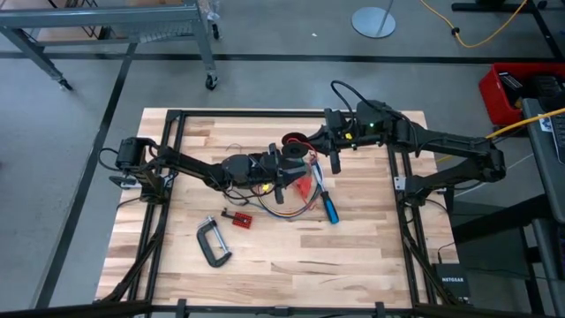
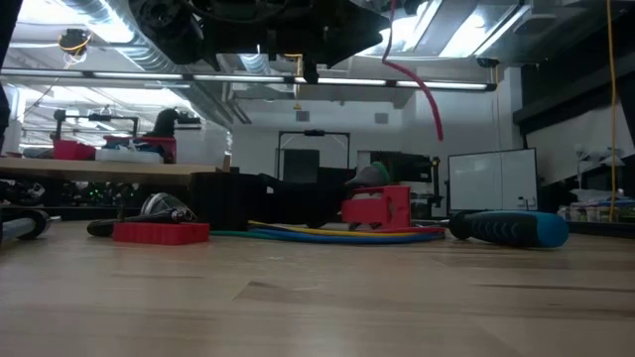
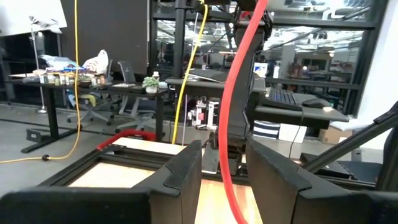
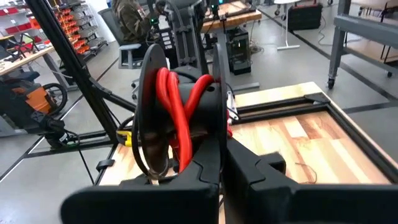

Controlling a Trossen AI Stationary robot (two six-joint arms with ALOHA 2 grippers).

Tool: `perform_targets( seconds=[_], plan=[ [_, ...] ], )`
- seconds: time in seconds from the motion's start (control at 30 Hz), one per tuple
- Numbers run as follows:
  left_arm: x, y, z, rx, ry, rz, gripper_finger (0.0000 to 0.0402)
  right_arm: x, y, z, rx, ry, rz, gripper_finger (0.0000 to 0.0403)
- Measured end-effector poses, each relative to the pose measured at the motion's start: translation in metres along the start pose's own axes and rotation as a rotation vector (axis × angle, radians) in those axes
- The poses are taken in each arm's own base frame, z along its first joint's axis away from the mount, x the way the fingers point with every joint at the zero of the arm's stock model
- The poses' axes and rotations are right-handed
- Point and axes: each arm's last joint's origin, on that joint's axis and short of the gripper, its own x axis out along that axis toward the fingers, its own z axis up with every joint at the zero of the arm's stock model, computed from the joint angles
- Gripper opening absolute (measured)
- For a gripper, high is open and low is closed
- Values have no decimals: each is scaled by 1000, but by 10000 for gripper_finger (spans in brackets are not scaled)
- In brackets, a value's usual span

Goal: Coil cords
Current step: Coil the red wire cable onto the black spool

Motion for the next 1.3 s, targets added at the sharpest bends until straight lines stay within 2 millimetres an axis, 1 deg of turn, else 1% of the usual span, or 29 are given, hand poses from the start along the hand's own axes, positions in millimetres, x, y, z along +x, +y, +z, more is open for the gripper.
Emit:
perform_targets(
  seconds=[0.23,0.4,0.5,0.7,0.77,0.87,1.1,1.3],
  plan=[
    [0,1,0,0,0,2,118,0,1,6,-17,-56,11,5],
    [0,1,0,0,0,2,111,0,1,6,-18,-57,12,5],
    [0,1,0,1,0,2,89,0,1,5,-18,-56,19,5],
    [0,1,-1,-2,12,3,17,1,1,4,-14,-44,22,5],
    [0,1,-2,-21,21,5,7,1,1,3,-9,-26,19,5],
    [0,2,-6,-78,55,46,7,1,0,0,-2,-5,16,5],
    [-3,6,-22,-173,207,149,2,0,-1,-9,26,88,0,5],
    [-6,8,-21,-268,246,222,2,-1,-3,-20,45,199,-15,5]
  ],
)
